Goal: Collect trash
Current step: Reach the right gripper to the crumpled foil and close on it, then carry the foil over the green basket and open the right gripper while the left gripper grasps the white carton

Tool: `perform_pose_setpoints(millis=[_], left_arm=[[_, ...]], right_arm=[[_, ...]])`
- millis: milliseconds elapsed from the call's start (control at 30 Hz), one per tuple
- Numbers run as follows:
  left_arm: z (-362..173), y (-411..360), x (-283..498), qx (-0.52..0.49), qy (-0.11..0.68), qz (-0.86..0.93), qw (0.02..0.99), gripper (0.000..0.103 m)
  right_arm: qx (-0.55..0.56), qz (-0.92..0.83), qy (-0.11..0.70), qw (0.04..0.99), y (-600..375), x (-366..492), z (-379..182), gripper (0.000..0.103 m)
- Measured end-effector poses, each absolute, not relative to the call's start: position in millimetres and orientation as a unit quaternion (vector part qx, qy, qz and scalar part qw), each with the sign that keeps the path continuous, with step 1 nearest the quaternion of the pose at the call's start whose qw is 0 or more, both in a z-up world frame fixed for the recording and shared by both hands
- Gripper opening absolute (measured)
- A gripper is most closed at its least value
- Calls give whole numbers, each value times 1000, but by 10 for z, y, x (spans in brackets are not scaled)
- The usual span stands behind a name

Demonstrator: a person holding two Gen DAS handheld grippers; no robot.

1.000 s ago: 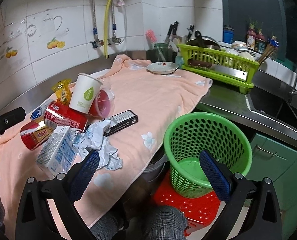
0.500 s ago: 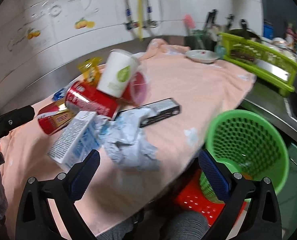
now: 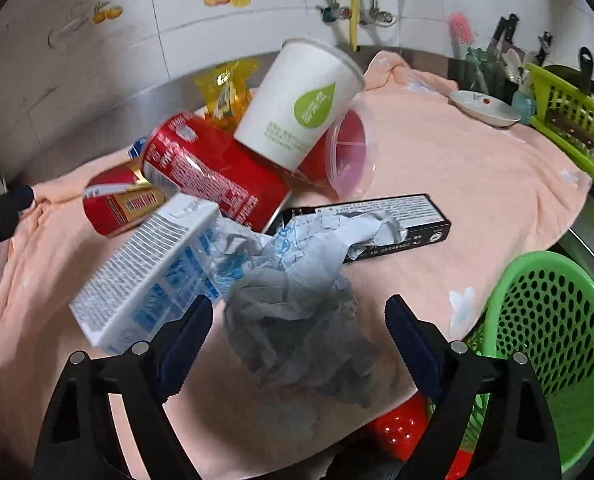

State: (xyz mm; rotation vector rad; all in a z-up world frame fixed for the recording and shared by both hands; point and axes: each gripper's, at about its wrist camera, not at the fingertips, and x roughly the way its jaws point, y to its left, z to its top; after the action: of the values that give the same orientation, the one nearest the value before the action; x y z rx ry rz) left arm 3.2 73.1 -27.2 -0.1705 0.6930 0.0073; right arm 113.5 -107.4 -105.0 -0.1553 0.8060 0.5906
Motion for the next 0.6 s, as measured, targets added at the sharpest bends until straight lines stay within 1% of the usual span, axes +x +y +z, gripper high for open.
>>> perform_pose_setpoints(millis=[33, 67, 133, 300, 367, 433, 500, 600], left_arm=[[-284, 704, 53, -84, 344, -3, 935, 96], [-299, 682, 69, -85, 348, -10, 934, 96], [-338, 625, 117, -84, 357, -22, 930, 92], [-437, 511, 237, -81, 372, -39, 924, 87], [-487, 455, 293, -75, 379, -42, 922, 85], [-531, 421, 353, -75, 386, -45, 918, 79], [-570, 384, 414, -76, 393, -50, 915, 75], [-627, 293, 510, -64, 402, -50, 912, 75]], right_arm=[[-79, 286, 388, 872, -1060, 1154, -1075, 77], [-82, 287, 390, 871, -1049, 1161, -1093, 74], [-76, 299, 396, 865, -1049, 1181, -1141, 66], [-60, 309, 390, 865, -1105, 1145, -1142, 53], [-52, 312, 387, 866, -1149, 1121, -1122, 50], [-40, 314, 386, 867, -1204, 1096, -1092, 48], [-31, 312, 380, 870, -1268, 1045, -1043, 48], [-20, 307, 367, 878, -1402, 970, -948, 47]])
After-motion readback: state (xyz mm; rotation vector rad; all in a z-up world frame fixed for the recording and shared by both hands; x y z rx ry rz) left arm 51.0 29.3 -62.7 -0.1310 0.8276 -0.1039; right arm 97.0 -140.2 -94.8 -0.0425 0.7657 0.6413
